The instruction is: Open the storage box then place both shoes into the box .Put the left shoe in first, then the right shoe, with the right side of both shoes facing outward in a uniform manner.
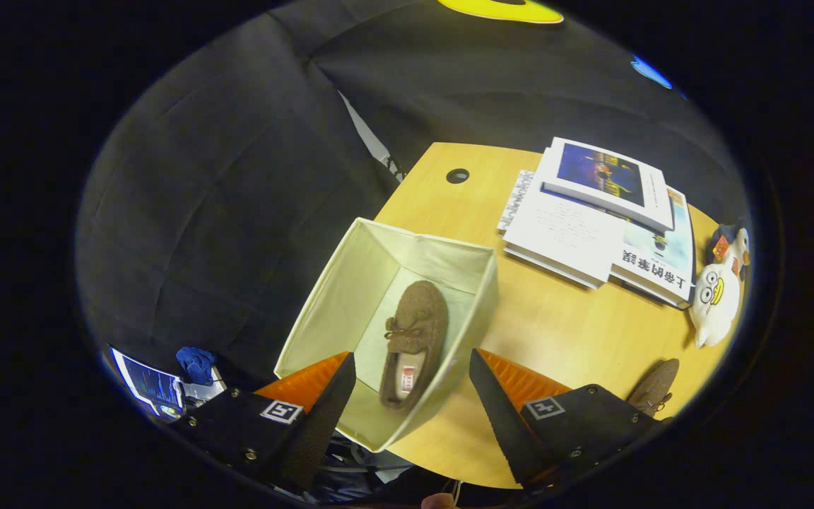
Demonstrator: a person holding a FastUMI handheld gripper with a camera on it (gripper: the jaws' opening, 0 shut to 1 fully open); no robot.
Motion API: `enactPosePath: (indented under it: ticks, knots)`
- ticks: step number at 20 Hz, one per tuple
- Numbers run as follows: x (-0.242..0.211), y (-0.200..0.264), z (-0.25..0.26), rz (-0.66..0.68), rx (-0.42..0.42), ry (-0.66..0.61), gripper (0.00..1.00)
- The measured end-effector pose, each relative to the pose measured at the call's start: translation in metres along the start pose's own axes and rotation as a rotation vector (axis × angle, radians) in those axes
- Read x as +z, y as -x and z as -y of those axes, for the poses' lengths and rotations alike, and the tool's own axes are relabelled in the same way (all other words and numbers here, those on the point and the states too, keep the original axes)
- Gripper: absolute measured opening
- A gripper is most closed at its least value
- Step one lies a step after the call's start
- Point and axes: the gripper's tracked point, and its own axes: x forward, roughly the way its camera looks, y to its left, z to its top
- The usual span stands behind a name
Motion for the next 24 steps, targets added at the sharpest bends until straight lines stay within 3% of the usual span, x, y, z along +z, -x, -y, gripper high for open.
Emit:
enactPosePath:
  ticks: [13,24]
  knots:
    - [-0.046,0.089,0.123,0.117,-0.068,-0.175,0.98]
    - [-0.116,0.131,0.234,0.16,-0.194,-0.337,0.99]
